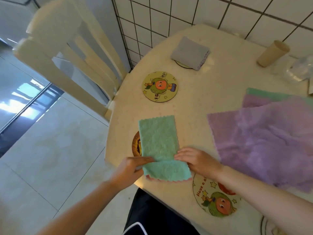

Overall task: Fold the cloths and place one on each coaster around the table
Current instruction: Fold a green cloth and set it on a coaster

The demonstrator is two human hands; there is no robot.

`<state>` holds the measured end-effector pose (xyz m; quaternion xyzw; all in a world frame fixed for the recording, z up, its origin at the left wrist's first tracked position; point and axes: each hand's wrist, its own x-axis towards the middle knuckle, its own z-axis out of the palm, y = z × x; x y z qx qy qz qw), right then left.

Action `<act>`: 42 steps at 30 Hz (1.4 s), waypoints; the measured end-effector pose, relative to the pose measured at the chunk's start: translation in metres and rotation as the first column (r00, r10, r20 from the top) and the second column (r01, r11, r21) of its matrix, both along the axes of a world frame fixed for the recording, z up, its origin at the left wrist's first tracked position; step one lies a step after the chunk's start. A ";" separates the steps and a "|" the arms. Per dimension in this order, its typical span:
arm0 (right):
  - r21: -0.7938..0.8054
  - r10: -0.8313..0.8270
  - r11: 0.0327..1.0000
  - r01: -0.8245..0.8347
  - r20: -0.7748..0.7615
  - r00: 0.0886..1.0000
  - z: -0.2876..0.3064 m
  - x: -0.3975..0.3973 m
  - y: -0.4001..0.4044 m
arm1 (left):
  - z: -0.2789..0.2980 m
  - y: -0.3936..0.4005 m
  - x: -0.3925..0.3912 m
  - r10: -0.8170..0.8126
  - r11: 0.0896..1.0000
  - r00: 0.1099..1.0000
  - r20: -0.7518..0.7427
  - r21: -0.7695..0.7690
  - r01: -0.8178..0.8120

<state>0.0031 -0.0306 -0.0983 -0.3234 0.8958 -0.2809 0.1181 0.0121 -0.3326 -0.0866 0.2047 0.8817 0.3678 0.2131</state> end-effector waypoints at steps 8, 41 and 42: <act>-0.094 -0.577 0.716 0.691 0.478 0.662 0.027 -0.043 -0.040 | 0.019 0.026 -0.053 0.641 0.735 0.693 0.331 -0.002 -0.678; 0.261 -0.693 0.494 0.829 0.694 0.195 0.046 -0.086 -0.071 | 0.026 0.049 -0.086 0.802 0.496 0.345 0.488 -0.222 -0.839; 0.275 -0.683 0.505 0.818 0.707 0.184 0.046 -0.086 -0.071 | 0.027 0.051 -0.086 0.793 0.499 0.345 0.502 -0.211 -0.841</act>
